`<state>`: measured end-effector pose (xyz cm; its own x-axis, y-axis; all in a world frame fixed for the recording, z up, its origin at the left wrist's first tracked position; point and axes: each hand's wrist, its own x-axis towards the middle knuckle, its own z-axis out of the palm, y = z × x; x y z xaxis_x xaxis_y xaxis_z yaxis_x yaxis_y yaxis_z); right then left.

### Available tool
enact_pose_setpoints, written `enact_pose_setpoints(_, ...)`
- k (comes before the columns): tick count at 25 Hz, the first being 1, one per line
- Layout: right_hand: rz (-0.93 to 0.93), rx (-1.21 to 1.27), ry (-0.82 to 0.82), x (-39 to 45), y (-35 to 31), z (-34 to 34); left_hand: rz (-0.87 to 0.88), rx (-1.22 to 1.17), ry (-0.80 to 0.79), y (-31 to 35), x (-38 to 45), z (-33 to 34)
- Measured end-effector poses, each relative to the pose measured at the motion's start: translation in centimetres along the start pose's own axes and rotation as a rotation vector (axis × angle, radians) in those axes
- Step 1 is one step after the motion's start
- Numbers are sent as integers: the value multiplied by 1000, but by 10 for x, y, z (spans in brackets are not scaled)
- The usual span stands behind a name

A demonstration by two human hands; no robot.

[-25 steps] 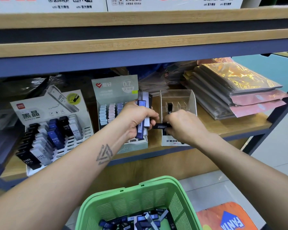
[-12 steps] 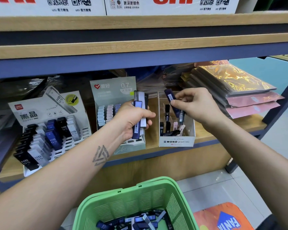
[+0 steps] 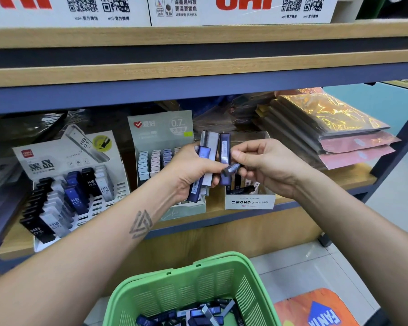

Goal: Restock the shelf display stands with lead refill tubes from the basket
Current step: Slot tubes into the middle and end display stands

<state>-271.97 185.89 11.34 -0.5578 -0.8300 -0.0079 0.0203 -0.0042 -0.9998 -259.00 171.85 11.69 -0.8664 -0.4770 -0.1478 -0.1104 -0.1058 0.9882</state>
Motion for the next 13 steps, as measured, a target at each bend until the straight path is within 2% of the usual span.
enact_pose_setpoints(7,-130,-122,88,-3,-2,-8,-47,-16,84,1,3,-5)
enact_pose_setpoints(11,-62,-60,9,-5,1,-15,-86,-18,54,0,1,-6)
enact_pose_setpoints(13,-112,-100,0,-5,4,-17,-113,-19,35,1,1,-8)
